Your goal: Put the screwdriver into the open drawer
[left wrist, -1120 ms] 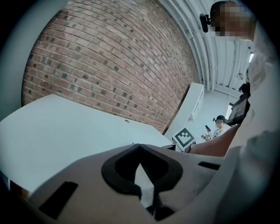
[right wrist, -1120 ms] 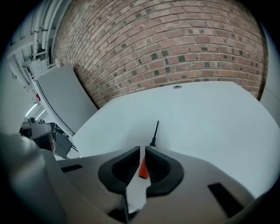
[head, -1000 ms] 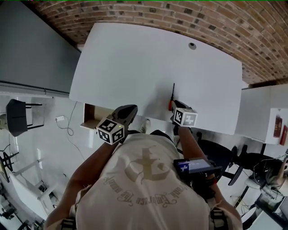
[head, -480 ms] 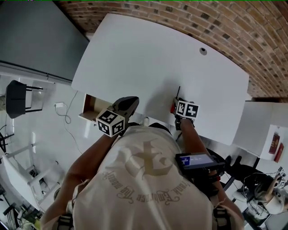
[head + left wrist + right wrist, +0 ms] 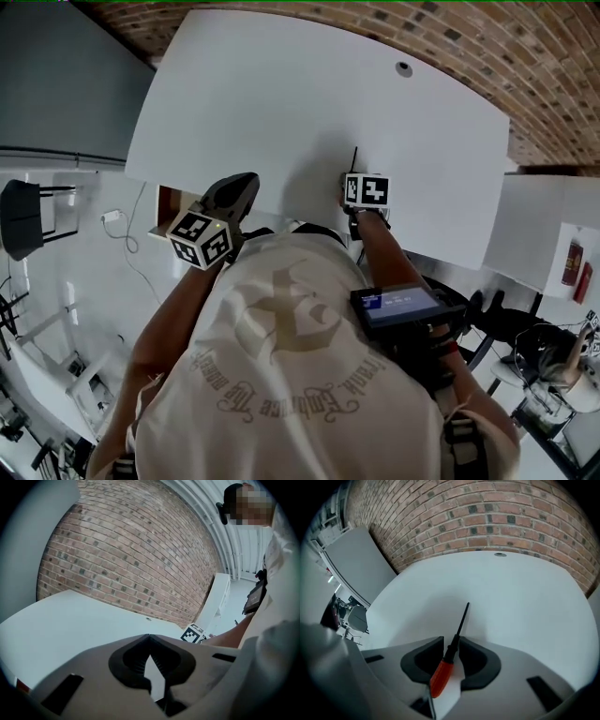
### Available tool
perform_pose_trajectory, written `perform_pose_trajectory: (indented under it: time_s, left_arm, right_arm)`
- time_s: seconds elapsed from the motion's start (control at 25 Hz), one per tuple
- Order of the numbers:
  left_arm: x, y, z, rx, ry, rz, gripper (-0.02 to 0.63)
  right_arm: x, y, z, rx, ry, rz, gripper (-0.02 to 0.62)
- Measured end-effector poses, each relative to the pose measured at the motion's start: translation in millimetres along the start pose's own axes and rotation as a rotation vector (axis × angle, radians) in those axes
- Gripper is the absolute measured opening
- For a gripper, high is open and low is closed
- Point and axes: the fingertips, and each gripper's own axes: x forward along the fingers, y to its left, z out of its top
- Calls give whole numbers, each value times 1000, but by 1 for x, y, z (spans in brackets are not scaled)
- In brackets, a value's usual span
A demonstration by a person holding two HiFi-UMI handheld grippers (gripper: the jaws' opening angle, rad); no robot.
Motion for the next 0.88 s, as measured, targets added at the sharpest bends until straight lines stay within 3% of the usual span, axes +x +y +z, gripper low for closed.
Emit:
perform_pose_trajectory:
  time_s: [0.16,0.88]
  left_arm:
    - [-4,-1,3,4,-13,8,18]
    - [-38,-13,-25,-35,29,51,18]
  right_arm:
    - [-2,-3,-1,-31,18,-37,97]
    - [-3,-9,-4,68,-16,59,70]
